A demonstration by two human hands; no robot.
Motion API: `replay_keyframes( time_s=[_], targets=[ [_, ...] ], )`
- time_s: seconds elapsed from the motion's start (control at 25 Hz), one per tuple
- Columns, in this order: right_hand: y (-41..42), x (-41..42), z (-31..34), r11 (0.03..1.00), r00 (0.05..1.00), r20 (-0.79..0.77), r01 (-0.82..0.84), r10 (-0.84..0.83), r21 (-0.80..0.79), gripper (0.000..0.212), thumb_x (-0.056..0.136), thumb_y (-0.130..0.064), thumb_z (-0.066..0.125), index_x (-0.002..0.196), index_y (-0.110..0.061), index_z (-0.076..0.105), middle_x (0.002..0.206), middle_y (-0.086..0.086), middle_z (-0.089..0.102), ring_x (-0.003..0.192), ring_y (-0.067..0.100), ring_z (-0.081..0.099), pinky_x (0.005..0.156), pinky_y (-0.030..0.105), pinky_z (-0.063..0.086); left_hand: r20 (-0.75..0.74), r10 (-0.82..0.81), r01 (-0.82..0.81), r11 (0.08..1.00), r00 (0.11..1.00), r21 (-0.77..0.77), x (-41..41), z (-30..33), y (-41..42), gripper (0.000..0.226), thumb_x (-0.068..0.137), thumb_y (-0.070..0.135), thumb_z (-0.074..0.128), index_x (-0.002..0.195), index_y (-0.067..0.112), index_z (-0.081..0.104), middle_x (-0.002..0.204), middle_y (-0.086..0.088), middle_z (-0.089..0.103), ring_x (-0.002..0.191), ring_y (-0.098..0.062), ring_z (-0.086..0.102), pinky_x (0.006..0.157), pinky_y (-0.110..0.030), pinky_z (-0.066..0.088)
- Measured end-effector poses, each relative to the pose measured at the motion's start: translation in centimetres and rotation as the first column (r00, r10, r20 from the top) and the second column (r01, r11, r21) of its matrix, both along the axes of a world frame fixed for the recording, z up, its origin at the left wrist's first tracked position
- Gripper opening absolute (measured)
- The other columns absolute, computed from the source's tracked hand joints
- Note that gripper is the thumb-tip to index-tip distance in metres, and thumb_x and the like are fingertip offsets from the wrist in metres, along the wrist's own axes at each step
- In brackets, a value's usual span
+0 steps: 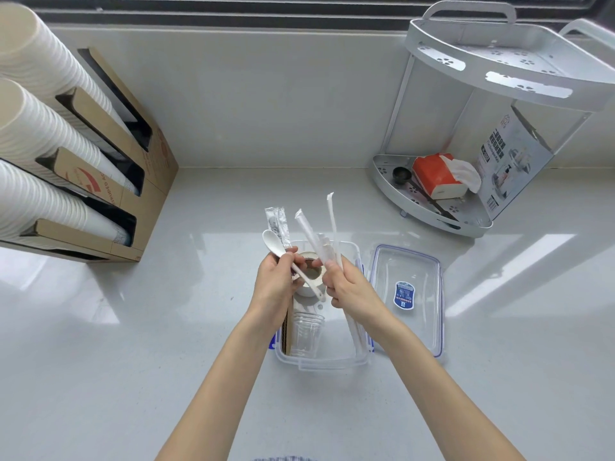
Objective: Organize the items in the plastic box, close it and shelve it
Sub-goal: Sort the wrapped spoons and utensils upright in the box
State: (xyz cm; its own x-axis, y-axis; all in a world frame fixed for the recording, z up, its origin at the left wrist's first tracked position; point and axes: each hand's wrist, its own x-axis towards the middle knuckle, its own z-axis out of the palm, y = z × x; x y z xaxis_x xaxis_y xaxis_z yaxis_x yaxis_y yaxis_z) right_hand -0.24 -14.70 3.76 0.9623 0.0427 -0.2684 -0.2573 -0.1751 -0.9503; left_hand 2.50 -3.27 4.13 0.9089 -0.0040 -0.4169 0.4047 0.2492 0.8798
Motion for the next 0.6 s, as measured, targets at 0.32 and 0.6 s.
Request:
replay_keyframes(
  time_s=[0.32, 0.6],
  targets=[
    [-1.1, 1.0, 0.5, 0.972, 0.958, 0.204, 0.170, -0.202, 0.162, 0.024, 0.100, -0.013, 0.031, 0.088, -0.028, 0.046, 0.062, -0.004, 0.041, 0.049, 0.000, 0.044, 0.059, 0.012, 0.042, -0.008, -0.060, 0.059, 0.997, 0.998, -0.057, -0.1, -0.3, 0.3, 0.021, 0.095, 0.016, 0.033, 0.081, 0.015, 0.047, 0.061, 0.003, 0.041, 0.038, -0.003, 0.040, 0.044, -0.017, 0.034],
    [-0.3, -1.5, -4.2, 0.982, 0.961, 0.221, 0.182, -0.167, -0.048, 0.020, 0.094, -0.015, 0.049, 0.079, -0.027, 0.043, 0.067, -0.008, 0.046, 0.056, 0.000, 0.049, 0.062, 0.013, 0.042, 0.015, -0.046, 0.048, 0.993, 0.999, -0.104, -0.8, -1.0, 0.6, 0.021, 0.095, 0.015, 0.033, 0.082, 0.012, 0.049, 0.062, 0.002, 0.042, 0.037, -0.004, 0.040, 0.056, -0.026, 0.035]
  ],
)
